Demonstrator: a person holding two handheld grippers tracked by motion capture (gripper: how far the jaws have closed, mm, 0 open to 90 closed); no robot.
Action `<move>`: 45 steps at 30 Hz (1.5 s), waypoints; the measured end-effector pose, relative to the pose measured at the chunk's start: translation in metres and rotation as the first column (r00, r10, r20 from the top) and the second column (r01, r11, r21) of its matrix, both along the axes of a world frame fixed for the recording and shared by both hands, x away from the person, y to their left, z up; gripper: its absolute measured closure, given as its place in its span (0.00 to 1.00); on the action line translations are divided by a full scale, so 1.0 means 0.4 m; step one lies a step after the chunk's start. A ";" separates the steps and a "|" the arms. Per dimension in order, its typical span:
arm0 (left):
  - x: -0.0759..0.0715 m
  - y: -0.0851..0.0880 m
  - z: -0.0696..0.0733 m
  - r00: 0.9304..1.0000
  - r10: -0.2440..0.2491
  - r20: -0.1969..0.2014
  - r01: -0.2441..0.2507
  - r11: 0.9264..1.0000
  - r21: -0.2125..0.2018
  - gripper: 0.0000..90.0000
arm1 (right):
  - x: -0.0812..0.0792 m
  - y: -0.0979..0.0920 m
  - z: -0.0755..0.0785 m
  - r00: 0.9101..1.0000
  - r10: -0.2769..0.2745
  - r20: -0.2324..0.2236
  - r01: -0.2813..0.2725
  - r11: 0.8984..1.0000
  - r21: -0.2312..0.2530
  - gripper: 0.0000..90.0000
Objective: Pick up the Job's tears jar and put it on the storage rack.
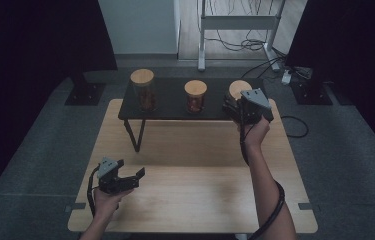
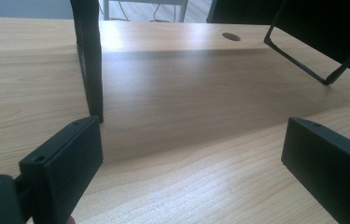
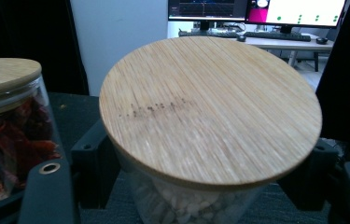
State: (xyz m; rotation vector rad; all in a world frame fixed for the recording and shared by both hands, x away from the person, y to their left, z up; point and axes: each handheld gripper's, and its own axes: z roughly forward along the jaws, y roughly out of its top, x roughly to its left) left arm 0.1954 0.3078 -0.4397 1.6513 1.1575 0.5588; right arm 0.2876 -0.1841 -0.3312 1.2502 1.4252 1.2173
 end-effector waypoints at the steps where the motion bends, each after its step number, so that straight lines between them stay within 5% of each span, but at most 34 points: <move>1: 0.000 0.001 0.000 1.000 0.001 0.000 -0.001 1.000 -0.001 0.05 | 0.002 0.000 0.001 1.000 -0.002 0.000 0.002 1.000 0.000 0.28; 45: 0.004 0.008 -0.008 1.000 0.012 -0.013 -0.012 1.000 -0.001 0.05 | 0.048 0.023 0.000 0.999 -0.009 -0.050 0.008 1.000 -0.006 0.27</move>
